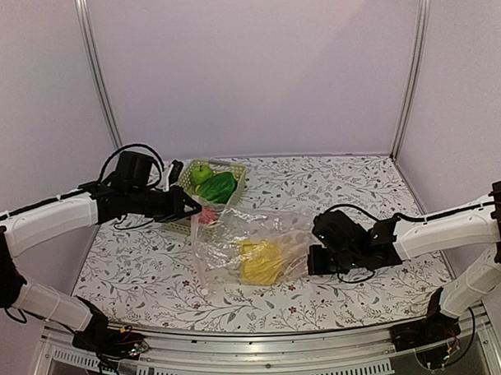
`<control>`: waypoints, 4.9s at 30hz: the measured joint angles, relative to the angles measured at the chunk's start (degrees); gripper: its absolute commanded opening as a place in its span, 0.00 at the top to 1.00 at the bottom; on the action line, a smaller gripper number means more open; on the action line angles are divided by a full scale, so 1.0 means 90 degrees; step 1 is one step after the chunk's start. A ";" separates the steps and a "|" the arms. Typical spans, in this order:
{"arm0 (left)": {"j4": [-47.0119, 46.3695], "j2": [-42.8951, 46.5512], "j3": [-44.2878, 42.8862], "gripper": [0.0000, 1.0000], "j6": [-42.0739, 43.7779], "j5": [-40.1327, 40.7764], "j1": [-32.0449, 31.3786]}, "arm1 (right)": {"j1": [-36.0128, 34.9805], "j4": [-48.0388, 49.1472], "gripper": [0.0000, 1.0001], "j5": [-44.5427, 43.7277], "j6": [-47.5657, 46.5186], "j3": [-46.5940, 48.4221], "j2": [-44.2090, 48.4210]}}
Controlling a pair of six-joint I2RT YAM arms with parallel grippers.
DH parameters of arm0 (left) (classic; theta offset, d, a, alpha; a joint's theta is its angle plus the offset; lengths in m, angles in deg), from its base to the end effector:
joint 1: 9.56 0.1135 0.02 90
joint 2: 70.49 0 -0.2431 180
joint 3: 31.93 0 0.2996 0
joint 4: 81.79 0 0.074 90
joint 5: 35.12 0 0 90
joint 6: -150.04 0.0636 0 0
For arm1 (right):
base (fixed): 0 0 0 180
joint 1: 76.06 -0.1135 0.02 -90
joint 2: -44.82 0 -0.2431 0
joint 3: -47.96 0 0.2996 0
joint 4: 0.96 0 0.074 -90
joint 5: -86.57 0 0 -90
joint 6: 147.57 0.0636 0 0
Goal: Place the food in the zip-top bag and seal the zipper
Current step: Adjust the zipper food storage bag at the center of the board.
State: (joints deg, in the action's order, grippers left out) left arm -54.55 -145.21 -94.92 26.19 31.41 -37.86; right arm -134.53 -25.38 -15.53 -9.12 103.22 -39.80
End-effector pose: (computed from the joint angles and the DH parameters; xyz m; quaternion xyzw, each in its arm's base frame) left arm 0.2981 -0.1893 0.2039 0.0447 0.8868 -0.3749 0.2665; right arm 0.1885 0.2818 0.0988 -0.0499 0.9444 0.1887 0.2645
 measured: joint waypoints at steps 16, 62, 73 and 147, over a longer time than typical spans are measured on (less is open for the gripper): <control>-0.0172 0.2268 0.1598 0.06 -0.0073 0.1321 -0.0855 | 0.0068 -0.0100 1.00 0.0000 0.0257 -0.0240 0.0240; -0.2467 0.2176 0.3371 1.00 -0.2465 0.1207 -0.2135 | 0.0823 -0.0192 1.00 0.0100 -0.0073 -0.0238 0.0765; -0.2397 0.1054 0.2623 1.00 -0.2142 0.0884 -0.2822 | 0.1457 -0.0282 1.00 0.0338 -0.0891 0.0503 0.0027; -0.3026 -0.0240 0.0029 1.00 -0.2861 0.1474 -0.3752 | 0.0080 -0.0425 0.52 0.0505 -0.0512 0.0520 0.2149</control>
State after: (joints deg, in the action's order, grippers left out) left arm -81.79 -147.38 -94.66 0.44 44.68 -71.63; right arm -133.81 -29.20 -10.99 -13.73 107.89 -20.46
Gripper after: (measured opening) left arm 0.050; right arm 0.623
